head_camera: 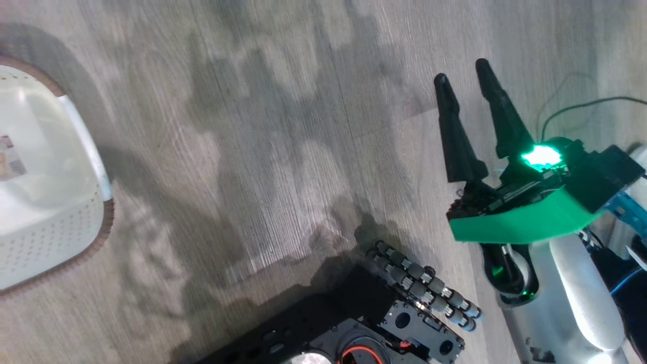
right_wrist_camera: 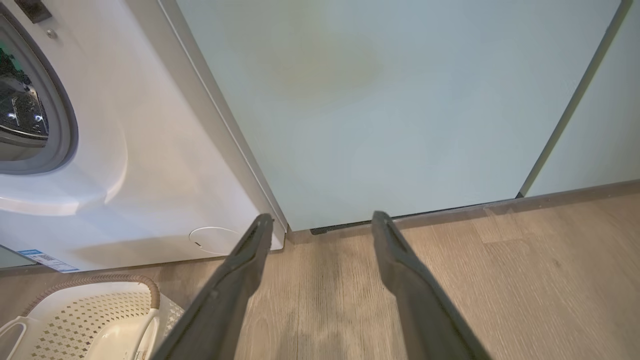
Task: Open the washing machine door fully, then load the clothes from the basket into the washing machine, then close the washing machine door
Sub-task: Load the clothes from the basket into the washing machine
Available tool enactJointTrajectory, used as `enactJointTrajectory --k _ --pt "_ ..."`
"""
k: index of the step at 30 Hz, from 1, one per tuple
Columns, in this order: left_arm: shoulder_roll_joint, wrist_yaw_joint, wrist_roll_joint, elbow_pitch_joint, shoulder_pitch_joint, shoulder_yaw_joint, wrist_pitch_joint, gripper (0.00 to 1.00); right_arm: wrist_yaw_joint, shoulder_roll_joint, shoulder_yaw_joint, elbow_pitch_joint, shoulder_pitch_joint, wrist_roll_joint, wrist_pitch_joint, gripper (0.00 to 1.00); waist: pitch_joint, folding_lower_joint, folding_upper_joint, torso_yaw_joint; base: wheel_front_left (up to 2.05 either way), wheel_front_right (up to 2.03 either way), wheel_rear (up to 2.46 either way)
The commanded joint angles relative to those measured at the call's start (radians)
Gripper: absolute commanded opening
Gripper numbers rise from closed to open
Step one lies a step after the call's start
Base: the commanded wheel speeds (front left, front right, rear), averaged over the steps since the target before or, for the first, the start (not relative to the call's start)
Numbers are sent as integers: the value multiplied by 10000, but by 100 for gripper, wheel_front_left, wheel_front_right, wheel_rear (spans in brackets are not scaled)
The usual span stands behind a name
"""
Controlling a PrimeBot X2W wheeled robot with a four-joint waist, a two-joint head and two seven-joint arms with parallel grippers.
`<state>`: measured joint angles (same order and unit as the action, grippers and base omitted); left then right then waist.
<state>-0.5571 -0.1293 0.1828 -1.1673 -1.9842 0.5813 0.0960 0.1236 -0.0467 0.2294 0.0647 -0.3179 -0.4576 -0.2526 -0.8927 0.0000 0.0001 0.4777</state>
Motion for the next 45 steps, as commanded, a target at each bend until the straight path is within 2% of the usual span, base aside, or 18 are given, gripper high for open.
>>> enactJointTrajectory --k 1,14,24,28,33,45 --pt "-51 -9 88 223 -4 44 88 100 71 -35 56 238 256 60 -91 100 176 0 -1 -164 0 0 0" --pt "524 -12 1696 134 2515 429 1074 100 71 -35 -823 153 334 934 -92 100 1779 0 -1 -1338 0 0 0" --pt "797 34 2466 939 5116 597 1561 100 71 -35 -1516 -37 683 1588 -92 100 3413 0 -1 -2276 0 0 0" --pt "1031 520 2930 1593 6562 211 1638 100 71 -35 -1649 -144 869 1783 -92 100 4212 0 -1 -2603 0 0 0" --pt "1258 988 3370 3063 8261 -343 1652 100 71 -35 -1790 -220 1090 1968 -92 100 4956 0 -1 -2931 0 0 0" --pt "1437 3243 3169 8317 13626 -1269 1656 100 71 -35 -2014 -414 1875 2319 -91 100 6953 0 -1 -3562 0 0 0"
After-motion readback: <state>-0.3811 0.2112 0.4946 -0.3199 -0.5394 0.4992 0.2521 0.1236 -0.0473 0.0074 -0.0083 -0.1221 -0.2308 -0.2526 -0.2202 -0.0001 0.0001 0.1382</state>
